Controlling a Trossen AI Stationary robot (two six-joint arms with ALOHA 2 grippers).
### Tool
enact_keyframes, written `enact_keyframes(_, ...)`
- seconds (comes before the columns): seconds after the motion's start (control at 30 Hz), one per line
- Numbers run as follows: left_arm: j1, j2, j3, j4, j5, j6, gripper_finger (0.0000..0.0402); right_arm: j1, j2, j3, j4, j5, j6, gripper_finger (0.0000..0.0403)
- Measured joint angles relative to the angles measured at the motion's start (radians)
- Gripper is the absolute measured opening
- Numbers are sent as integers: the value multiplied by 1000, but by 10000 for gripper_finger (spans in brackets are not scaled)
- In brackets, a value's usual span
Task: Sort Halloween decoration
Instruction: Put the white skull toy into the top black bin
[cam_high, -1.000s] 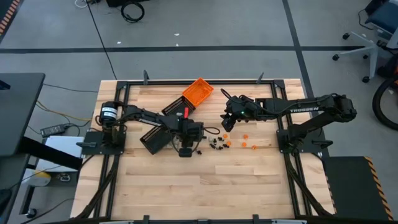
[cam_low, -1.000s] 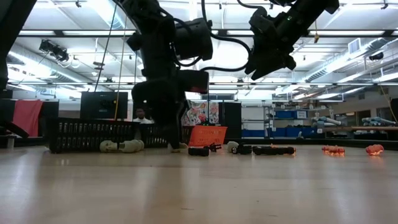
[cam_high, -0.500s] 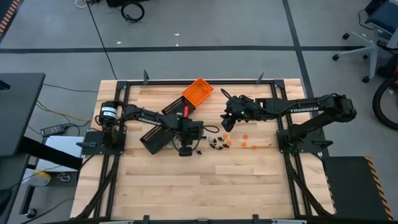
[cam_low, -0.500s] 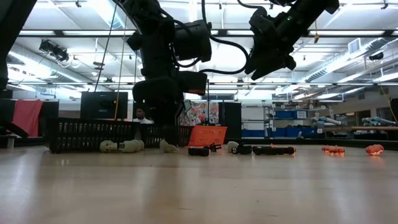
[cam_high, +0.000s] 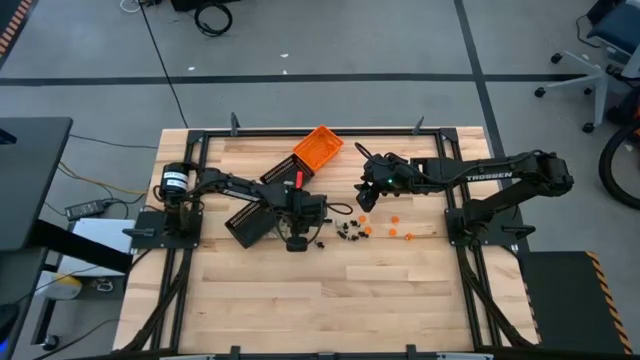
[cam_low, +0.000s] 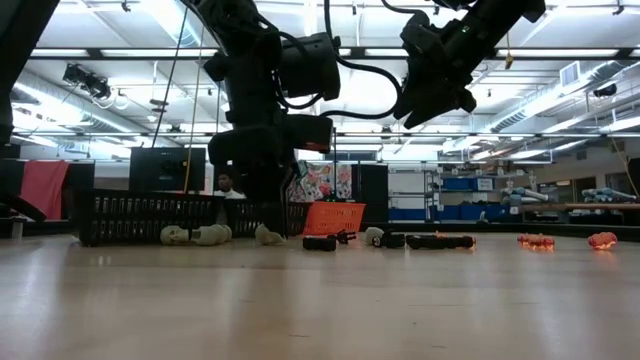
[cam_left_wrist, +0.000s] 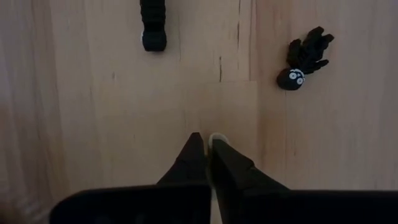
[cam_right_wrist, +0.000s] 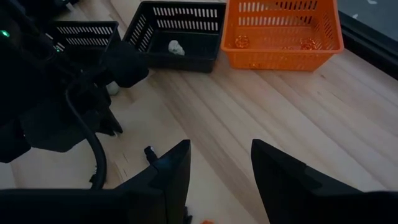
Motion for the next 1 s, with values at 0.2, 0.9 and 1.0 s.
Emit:
enact_keyframes(0.2,0,0,0,0,0,0,0,0,0,0,0,0,0,173)
enact_keyframes(0.9,160,-190,36,-155,-39,51,0,0,0,0,1,1,-5,173)
enact_keyframes(1.0,223,-218,37,-162,-64,55,0,0,0,0,2,1,-5,173)
